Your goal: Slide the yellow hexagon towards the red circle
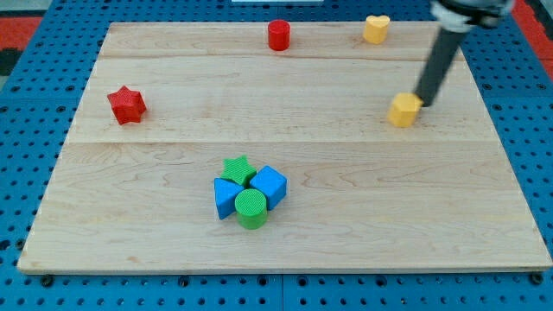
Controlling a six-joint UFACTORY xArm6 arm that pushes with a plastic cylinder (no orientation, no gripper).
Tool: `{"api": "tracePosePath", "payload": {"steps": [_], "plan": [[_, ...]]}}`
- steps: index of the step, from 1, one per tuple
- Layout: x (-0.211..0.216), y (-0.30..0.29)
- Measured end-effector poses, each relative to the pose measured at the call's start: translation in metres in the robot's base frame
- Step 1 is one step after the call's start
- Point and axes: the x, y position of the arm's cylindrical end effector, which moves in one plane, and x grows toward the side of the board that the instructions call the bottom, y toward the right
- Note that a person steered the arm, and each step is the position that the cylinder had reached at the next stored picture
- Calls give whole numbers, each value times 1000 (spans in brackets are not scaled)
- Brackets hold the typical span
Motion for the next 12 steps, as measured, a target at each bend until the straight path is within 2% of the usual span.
{"api": "tracePosePath", "payload": {"steps": [1, 3, 4, 5, 6, 7, 8, 9, 10, 11, 12], "plan": [[38, -47], [67, -45], [60, -153], [49, -166], [61, -252], [46, -279], [-1, -237], [8, -216], [42, -284], [2, -304], [-41, -256]]}}
